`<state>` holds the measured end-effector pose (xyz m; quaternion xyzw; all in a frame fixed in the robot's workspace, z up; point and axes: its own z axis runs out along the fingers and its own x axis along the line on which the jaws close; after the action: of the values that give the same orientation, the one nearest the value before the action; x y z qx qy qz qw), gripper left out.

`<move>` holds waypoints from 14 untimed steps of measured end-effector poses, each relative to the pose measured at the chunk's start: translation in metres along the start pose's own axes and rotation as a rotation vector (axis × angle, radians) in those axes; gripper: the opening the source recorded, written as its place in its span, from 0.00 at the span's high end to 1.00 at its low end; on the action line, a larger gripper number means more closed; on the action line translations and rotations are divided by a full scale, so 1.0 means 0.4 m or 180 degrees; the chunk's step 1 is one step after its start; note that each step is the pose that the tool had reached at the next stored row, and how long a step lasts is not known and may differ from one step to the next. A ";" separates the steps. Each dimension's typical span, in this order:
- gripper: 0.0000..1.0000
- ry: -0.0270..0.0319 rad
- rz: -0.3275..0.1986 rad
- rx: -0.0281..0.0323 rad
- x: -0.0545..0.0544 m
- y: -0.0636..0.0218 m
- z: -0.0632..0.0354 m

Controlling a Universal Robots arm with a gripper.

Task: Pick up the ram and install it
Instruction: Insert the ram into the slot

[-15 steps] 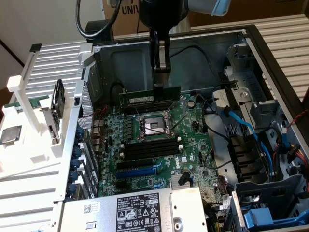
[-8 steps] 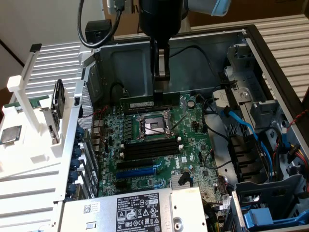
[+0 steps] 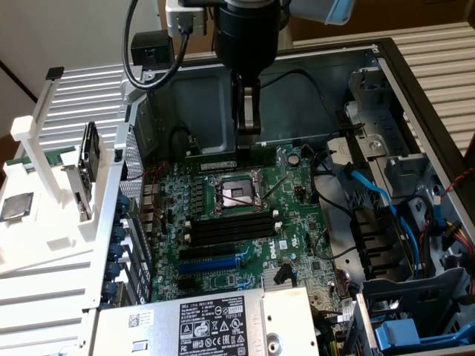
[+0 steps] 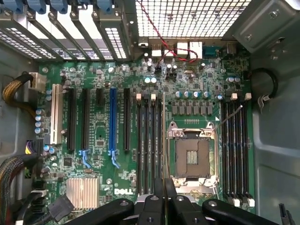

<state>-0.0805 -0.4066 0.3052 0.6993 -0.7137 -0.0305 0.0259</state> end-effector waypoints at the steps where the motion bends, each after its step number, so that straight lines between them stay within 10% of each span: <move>1: 0.87 -0.0009 -0.0001 0.0000 0.000 0.000 0.004; 8: 0.87 -0.0105 -0.0009 -0.0002 0.018 0.000 0.013; 14: 0.87 -0.0148 -0.0012 -0.0004 0.041 0.000 0.016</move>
<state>-0.0815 -0.4230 0.2986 0.6997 -0.7128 -0.0472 0.0096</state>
